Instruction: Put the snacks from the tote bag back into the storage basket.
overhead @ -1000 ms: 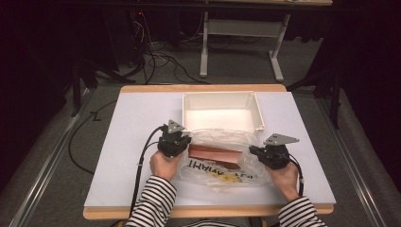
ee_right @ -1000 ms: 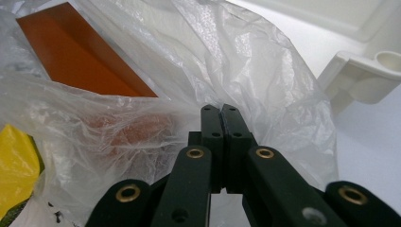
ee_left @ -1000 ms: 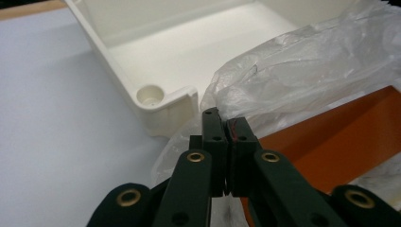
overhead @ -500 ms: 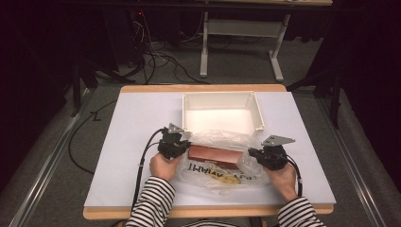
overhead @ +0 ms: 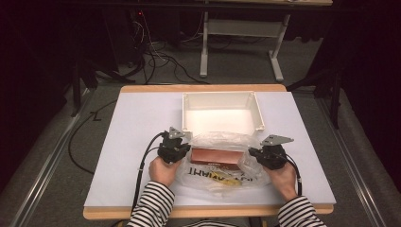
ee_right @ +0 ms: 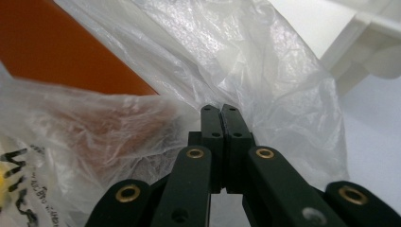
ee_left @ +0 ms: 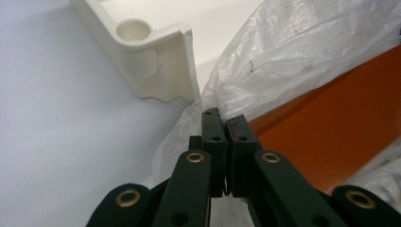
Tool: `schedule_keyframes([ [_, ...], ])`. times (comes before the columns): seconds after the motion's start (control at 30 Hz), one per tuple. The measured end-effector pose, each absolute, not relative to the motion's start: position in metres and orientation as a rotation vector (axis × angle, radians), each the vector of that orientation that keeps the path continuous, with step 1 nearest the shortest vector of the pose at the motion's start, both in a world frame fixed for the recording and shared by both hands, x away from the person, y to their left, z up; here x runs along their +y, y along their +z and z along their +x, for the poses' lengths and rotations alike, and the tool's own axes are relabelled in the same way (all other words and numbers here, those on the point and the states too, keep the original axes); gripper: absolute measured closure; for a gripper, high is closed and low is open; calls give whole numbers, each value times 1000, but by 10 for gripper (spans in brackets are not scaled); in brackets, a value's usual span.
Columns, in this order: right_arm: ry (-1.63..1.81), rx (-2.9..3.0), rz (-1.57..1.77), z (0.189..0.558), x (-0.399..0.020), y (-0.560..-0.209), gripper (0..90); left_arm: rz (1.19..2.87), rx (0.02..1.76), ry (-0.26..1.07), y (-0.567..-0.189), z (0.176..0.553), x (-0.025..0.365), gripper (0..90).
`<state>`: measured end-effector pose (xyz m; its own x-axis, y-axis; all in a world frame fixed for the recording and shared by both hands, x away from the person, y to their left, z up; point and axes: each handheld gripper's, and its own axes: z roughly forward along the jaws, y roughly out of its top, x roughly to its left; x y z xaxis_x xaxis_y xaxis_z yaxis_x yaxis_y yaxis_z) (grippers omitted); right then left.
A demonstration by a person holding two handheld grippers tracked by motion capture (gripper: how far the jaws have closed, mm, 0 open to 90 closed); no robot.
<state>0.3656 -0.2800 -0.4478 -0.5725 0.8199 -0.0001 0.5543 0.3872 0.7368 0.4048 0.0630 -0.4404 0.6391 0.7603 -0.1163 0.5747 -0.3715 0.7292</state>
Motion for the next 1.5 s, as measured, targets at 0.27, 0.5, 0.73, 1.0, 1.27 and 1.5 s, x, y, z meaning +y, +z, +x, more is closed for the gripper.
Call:
schedule_keyframes([
  [0.27,970,2328,1243,373,-281,-463,900,2110,1092,263,-458,415,61,856],
  [0.5,985,2323,1232,372,-280,-461,871,2050,1099,364,-445,398,69,686],
  [0.73,1002,2307,1222,368,-279,-458,836,2002,1047,450,-419,358,80,486],
  [1.0,1017,2281,1213,364,-279,-454,788,2002,1026,400,-419,322,91,396],
  [1.27,1072,2252,1201,356,-281,-446,654,2043,1094,372,-452,333,84,382],
  [1.5,1144,2216,1136,330,-286,-421,539,2076,1100,367,-457,334,77,402],
])
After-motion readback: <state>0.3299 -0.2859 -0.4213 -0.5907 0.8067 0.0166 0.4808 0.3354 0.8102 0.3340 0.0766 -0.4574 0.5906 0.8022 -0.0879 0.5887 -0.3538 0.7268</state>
